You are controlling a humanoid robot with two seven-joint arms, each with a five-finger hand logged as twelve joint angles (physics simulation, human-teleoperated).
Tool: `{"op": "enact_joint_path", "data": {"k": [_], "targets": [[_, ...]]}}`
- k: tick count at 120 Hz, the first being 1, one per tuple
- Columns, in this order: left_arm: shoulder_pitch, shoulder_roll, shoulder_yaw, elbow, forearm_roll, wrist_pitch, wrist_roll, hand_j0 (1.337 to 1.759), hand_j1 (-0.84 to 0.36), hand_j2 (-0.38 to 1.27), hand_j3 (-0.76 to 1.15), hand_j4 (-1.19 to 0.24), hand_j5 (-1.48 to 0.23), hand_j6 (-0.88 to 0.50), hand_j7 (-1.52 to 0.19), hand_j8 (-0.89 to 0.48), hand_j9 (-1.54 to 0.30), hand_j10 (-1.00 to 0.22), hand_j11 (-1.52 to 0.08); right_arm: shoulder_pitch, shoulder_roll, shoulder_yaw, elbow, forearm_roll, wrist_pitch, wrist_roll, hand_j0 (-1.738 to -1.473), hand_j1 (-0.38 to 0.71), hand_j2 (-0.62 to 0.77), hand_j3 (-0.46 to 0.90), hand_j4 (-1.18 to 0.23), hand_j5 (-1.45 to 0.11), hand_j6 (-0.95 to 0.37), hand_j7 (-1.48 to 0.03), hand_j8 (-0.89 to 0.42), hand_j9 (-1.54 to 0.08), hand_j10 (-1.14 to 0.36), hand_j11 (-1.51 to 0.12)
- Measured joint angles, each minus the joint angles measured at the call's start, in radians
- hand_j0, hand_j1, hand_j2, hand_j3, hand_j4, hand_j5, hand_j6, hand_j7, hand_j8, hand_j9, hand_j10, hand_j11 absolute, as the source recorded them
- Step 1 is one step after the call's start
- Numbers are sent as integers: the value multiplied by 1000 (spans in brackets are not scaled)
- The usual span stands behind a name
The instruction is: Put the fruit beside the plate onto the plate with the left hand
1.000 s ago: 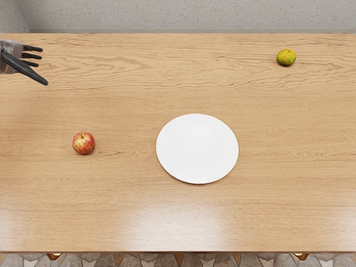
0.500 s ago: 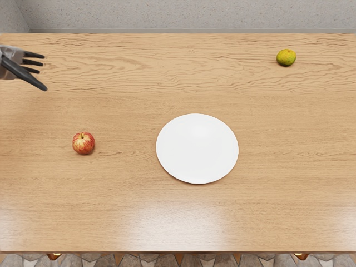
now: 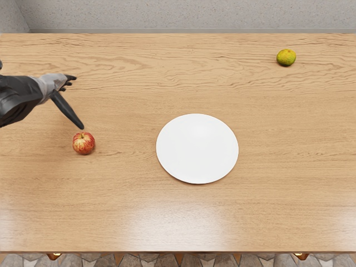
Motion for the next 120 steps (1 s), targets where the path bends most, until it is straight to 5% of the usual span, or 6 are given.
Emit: {"op": "enact_joint_path", "data": {"k": [43, 120], "targets": [[-5, -87, 37, -196, 20, 270, 60, 1658, 276, 13, 0, -62, -80, -63, -80, -63, -80, -62, -80, 0, 0, 0, 0, 0, 0, 0, -1658, -324, -4, 0, -20, -26, -20, -26, -20, -26, -20, -26], [63, -92, 69, -250, 70, 343, 64, 1658, 75, 46, 0, -229, -297, -229, -297, -229, -297, -229, -297, 0, 0, 0, 0, 0, 0, 0, -1658, -324, -4, 0, -20, -26, -20, -26, -20, -26, -20, -26]]}}
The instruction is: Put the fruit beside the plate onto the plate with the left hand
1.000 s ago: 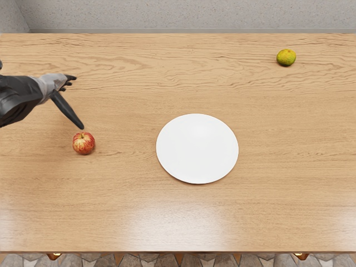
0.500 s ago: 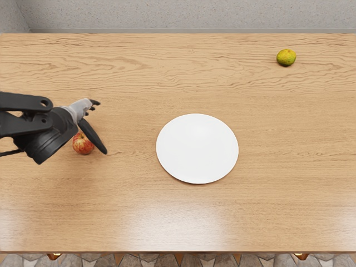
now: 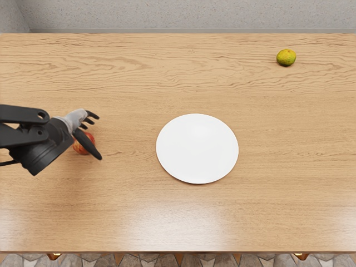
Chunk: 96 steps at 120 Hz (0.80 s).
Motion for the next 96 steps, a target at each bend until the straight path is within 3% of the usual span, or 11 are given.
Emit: {"op": "enact_joint_path", "data": {"k": [96], "targets": [[24, 7, 37, 5, 79, 0, 1, 1658, -180, 90, 0, -442, -574, -442, -574, -442, -574, -442, -574, 0, 0, 0, 0, 0, 0, 0, -1658, -324, -4, 0, -20, -26, -20, -26, -20, -26, -20, -26]]}}
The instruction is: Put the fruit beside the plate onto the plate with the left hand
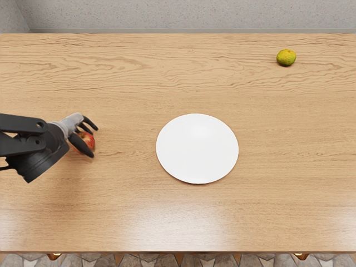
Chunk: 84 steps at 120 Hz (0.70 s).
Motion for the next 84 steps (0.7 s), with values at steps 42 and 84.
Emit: {"op": "enact_joint_path", "data": {"k": [42, 84], "targets": [[-1, 11, 11, -1, 4, -1, -1, 1654, -279, 96, 0, -540, -718, -464, -729, -434, -730, -535, -731, 0, 0, 0, 0, 0, 0, 0, -1658, -324, -4, 0, -20, -26, -20, -26, -20, -26, -20, -26], [-24, 0, 11, 0, 2, -2, -1, 1655, -316, 137, 0, -580, -810, -395, -805, -376, -794, -583, -795, 0, 0, 0, 0, 0, 0, 0, -1658, -324, -4, 0, -20, -26, -20, -26, -20, -26, -20, -26]]}}
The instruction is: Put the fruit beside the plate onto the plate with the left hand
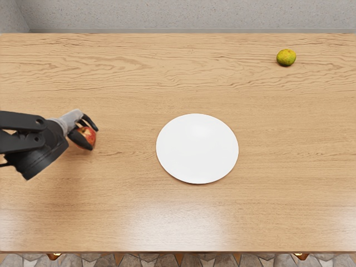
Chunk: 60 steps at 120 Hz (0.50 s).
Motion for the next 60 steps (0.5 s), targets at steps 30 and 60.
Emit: {"op": "enact_joint_path", "data": {"k": [30, 60], "targets": [[-56, -70, -7, 3, 0, 0, -1, 1655, -315, 146, 0, -577, -817, -389, -809, -373, -795, -577, -799, 0, 0, 0, 0, 0, 0, 0, -1658, -324, -4, 0, -20, -26, -20, -26, -20, -26, -20, -26], [-88, -144, -19, 5, 0, 0, -1, 1655, -314, 144, 0, -573, -822, -392, -806, -382, -794, -582, -796, 0, 0, 0, 0, 0, 0, 0, -1658, -324, -4, 0, -20, -26, -20, -26, -20, -26, -20, -26]]}}
